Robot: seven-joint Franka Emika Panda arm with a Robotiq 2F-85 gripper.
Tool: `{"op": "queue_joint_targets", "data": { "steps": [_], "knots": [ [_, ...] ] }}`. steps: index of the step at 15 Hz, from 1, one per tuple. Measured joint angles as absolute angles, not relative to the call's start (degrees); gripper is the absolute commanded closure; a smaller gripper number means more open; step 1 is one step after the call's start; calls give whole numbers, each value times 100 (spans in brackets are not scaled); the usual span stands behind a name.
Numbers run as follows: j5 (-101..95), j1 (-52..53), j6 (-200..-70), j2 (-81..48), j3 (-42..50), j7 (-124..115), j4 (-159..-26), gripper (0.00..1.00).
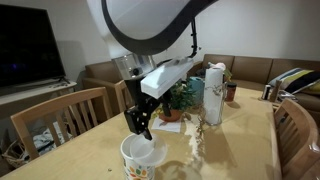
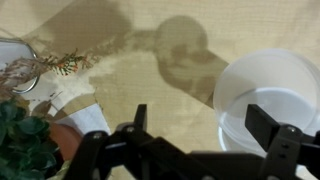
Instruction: Put the white lid on the table on top of the white cup
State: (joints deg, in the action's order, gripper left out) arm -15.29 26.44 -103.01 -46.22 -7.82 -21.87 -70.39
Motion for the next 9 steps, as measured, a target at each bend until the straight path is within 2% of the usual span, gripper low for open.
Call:
{"op": "queue_joint_targets", "data": {
  "steps": [5,9],
  "knots": [
    [-1530,2655,-10961,-4273,-804,-2382,-7324,0],
    [-1529,2611,-11549,-3614,-800,-2918,-8301,0]
  ]
}}
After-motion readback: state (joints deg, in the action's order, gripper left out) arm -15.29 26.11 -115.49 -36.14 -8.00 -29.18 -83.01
